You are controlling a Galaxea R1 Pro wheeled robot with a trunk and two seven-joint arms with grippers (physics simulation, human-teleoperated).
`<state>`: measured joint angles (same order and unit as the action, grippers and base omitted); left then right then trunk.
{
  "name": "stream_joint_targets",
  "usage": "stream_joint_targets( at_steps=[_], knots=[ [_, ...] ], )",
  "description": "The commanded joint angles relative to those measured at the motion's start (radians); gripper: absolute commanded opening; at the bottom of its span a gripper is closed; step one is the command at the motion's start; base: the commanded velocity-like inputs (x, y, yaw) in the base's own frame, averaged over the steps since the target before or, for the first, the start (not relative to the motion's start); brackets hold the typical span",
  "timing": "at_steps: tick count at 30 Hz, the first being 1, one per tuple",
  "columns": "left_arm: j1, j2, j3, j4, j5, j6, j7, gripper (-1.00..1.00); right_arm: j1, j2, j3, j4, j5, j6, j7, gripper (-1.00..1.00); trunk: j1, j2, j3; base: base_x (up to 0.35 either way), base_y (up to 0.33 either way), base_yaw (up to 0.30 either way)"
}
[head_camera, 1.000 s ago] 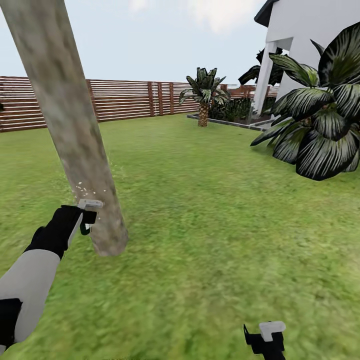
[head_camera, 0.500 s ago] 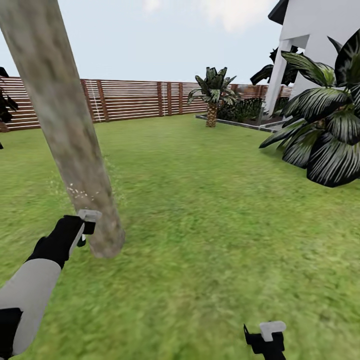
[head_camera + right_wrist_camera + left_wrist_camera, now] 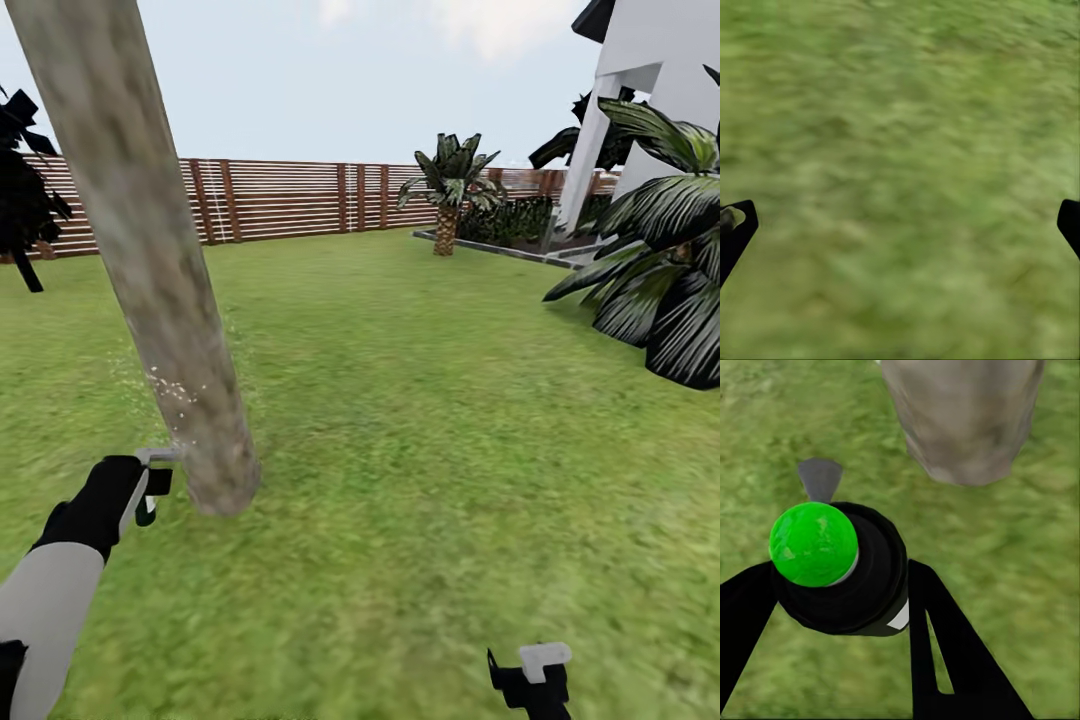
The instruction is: In the garden, pick up the pesticide atomizer on the floor and spray pesticide onto both trees until each tree trunk is fully covered.
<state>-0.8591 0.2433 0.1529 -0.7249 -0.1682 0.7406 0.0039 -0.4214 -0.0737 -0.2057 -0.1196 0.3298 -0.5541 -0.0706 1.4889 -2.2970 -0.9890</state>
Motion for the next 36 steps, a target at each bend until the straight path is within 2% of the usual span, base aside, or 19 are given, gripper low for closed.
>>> stream_joint_targets(
  at_steps=[1, 6, 9, 12, 15, 18, 21, 25, 29, 33, 34, 36],
  knots=[
    [0.007, -0.003, -0.002, 0.002, -0.007, 0.000, -0.001, -1.00, 0.000, 0.000, 0.000, 0.000, 0.000, 0.000, 0.000, 1.00, 0.000, 0.000, 0.000, 0.000, 0.000, 0.083],
    [0.017, -0.010, -0.017, -0.010, -0.004, -0.004, 0.002, -1.00, 0.000, -0.001, 0.000, 0.000, 0.000, 0.000, 0.000, 1.00, 0.000, 0.000, 0.000, 0.102, -0.064, 0.015],
    [0.017, -0.029, -0.017, -0.010, -0.006, -0.006, 0.007, -1.00, 0.000, -0.001, 0.000, 0.000, 0.001, 0.000, 0.000, 1.00, 0.000, 0.000, 0.000, 0.234, -0.161, 0.000],
    [0.017, -0.060, -0.019, -0.010, -0.007, -0.007, 0.008, -1.00, 0.000, -0.001, 0.000, 0.000, 0.000, 0.000, 0.000, 1.00, 0.000, 0.000, 0.000, 0.242, -0.165, 0.000],
    [0.016, -0.071, -0.016, -0.011, -0.010, -0.007, 0.009, -1.00, 0.000, -0.001, 0.000, 0.000, 0.000, 0.000, 0.000, 1.00, 0.000, 0.000, 0.000, 0.268, -0.164, 0.000],
    [0.024, -0.037, -0.008, -0.012, -0.012, -0.012, 0.010, -1.00, 0.000, -0.001, 0.000, 0.000, 0.000, 0.000, 0.000, 1.00, 0.000, 0.000, 0.000, 0.173, -0.205, 0.000],
    [0.047, -0.025, -0.007, -0.011, -0.011, -0.015, 0.014, -1.00, 0.000, -0.001, 0.000, 0.000, 0.000, 0.000, 0.000, 1.00, 0.000, 0.000, 0.000, 0.020, -0.265, 0.000],
    [0.050, -0.036, -0.007, -0.010, -0.005, -0.016, 0.015, -1.00, 0.000, 0.000, 0.000, 0.000, 0.000, 0.000, 0.000, 1.00, 0.000, 0.000, 0.000, 0.042, -0.272, 0.136],
    [0.051, -0.069, -0.009, -0.014, -0.004, -0.017, 0.016, -1.00, 0.000, 0.001, 0.000, 0.000, 0.000, 0.000, 0.001, 1.00, 0.000, 0.000, 0.000, 0.150, -0.263, 0.274],
    [0.049, -0.047, -0.006, -0.014, -0.008, -0.017, 0.020, -1.00, 0.000, 0.002, 0.001, 0.001, 0.001, 0.000, 0.002, 1.00, 0.000, 0.000, 0.000, 0.202, -0.225, 0.277],
    [0.049, -0.038, -0.006, -0.014, -0.008, -0.017, 0.034, -1.00, 0.000, 0.002, 0.001, 0.001, 0.002, 0.000, 0.002, 1.00, 0.000, 0.000, 0.000, 0.216, -0.213, 0.148],
    [0.050, -0.037, -0.005, -0.014, -0.005, -0.017, 0.064, -1.00, 0.000, 0.002, 0.001, 0.002, 0.002, 0.000, 0.002, 1.00, 0.000, 0.000, 0.000, 0.219, -0.211, 0.050]
  ],
)
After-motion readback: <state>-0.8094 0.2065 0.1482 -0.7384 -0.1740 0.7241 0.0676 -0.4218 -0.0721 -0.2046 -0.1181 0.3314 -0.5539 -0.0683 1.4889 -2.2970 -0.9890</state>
